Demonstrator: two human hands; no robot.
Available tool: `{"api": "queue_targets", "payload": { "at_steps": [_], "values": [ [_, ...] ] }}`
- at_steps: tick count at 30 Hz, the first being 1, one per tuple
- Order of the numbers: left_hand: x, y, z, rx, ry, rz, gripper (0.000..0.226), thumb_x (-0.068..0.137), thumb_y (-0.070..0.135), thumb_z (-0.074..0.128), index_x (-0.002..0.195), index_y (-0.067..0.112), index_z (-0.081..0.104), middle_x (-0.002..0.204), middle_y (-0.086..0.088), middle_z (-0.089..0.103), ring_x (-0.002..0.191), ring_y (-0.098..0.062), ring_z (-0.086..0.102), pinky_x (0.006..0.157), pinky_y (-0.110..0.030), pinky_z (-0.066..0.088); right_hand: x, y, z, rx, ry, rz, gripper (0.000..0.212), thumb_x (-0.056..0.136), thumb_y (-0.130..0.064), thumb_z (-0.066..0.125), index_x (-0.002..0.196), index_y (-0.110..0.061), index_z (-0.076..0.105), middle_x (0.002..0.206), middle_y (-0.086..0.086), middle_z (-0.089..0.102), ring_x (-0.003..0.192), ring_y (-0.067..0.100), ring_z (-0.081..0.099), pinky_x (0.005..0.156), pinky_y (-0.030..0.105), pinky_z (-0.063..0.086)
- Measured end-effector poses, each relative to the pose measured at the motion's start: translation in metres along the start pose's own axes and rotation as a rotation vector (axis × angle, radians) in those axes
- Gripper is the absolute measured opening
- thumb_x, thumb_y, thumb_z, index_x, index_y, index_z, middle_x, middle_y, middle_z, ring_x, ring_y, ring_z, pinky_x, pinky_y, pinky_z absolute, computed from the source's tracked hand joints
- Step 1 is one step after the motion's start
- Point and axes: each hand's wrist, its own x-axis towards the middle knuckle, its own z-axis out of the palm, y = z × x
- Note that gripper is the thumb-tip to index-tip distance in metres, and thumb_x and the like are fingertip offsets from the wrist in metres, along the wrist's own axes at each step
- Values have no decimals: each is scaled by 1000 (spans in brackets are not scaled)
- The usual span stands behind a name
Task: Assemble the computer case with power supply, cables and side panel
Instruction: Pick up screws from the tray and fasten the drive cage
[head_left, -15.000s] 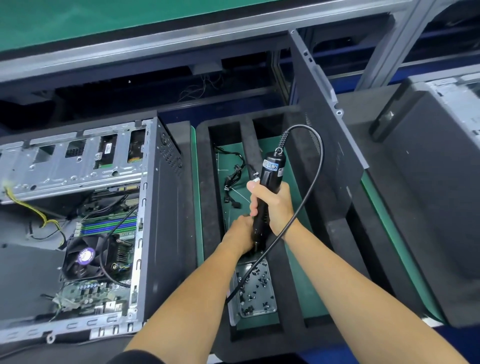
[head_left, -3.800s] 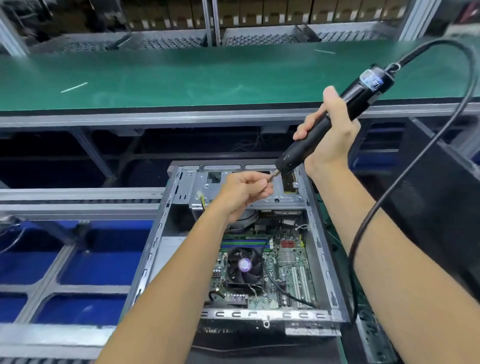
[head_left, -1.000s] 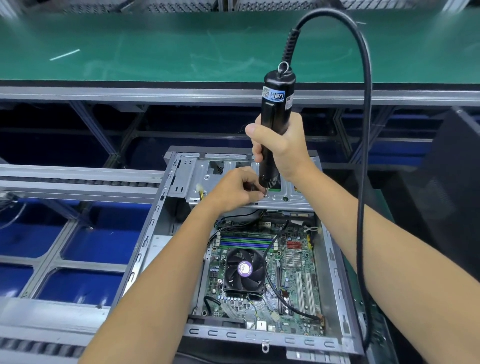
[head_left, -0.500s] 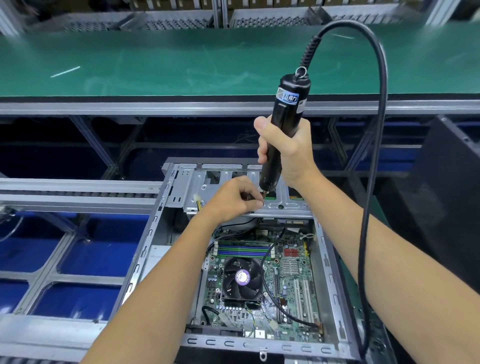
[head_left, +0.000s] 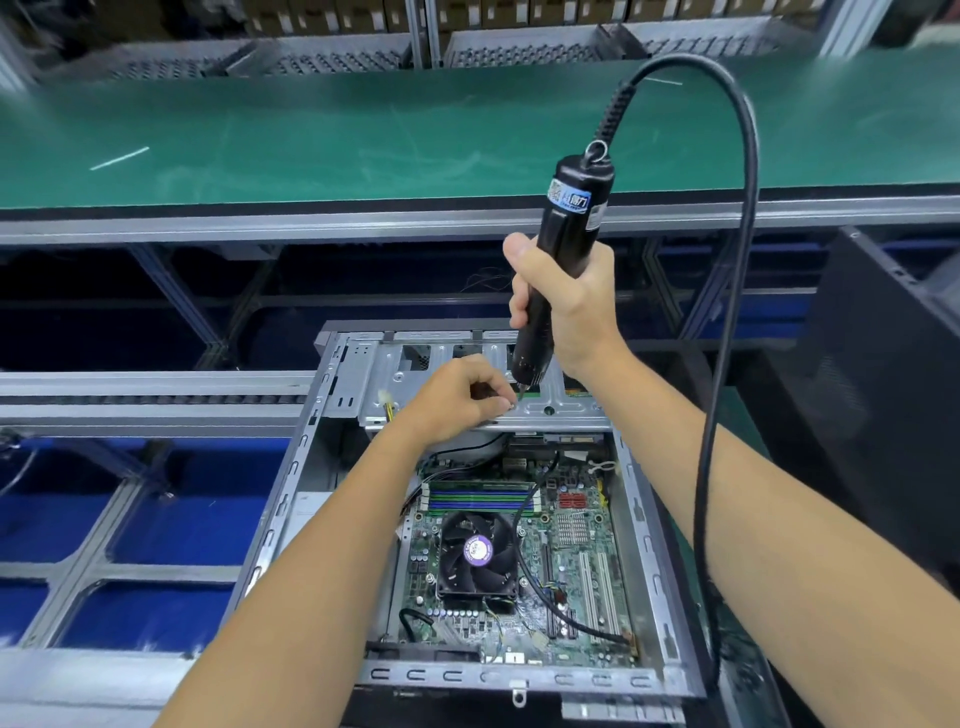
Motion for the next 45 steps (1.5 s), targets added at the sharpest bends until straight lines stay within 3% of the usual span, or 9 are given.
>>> {"api": "queue_targets", "payload": {
  "at_steps": [5,9,16,25,30,32,35,39,45],
  "values": [
    [1,-2,0,-40,11,-12,9,80,9,76,79,16,72,93,-11,62,84,-25,60,79,-32,49,-1,5,5,-33,-8,3,37,80,-36,71,59,-13,51,51,12,50,42,26,47,49,31,44],
    [3,-6,0,-51,7,-3,11,79,9,77,77,19,72,83,5,57,72,-8,55,72,-17,43,-1,11,6,-39,-12,10,36,82,-32,71,63,-9,51,55,17,48,42,25,47,48,31,44],
    [5,-8,1,-45,13,-2,23,79,10,76,70,29,68,77,8,52,71,-9,53,72,-20,42,1,16,8,-44,-34,15,37,84,-28,69,62,-4,51,53,14,48,42,25,47,48,30,44],
    [4,-6,-1,-24,-15,-2,23,81,8,75,69,24,64,80,2,53,72,-11,52,69,-19,39,4,12,12,-32,-236,46,31,72,-31,69,65,-6,52,53,11,48,42,23,42,47,27,41],
    [4,-5,-1,-2,-10,3,8,81,7,74,86,2,73,90,-17,58,80,-24,55,74,-28,44,5,13,13,-49,-228,38,32,72,-31,69,64,-5,52,51,11,49,41,24,43,48,30,41],
    [3,-4,-2,-20,-9,1,2,80,7,75,82,7,74,83,-6,56,76,-15,54,71,-22,40,5,13,13,-47,-215,44,33,72,-32,69,65,-5,52,51,11,49,42,24,43,48,30,41],
    [5,-6,-1,-51,10,9,36,79,5,76,63,35,64,74,10,49,65,0,49,66,-15,37,4,13,11,-31,-210,38,32,73,-31,70,66,-5,52,53,11,48,43,25,43,48,31,42],
    [5,-6,-1,-68,16,11,41,78,4,76,59,37,60,71,11,48,62,2,49,64,-12,36,2,12,11,-20,-222,38,39,74,-32,70,67,3,53,54,13,49,43,25,43,48,30,42],
    [4,-4,-2,-71,-23,-42,6,81,5,74,79,2,70,71,6,50,60,-4,47,62,-16,36,-1,11,14,-28,-239,39,41,74,-32,72,69,4,53,56,16,46,42,21,44,47,27,43]
  ]
}}
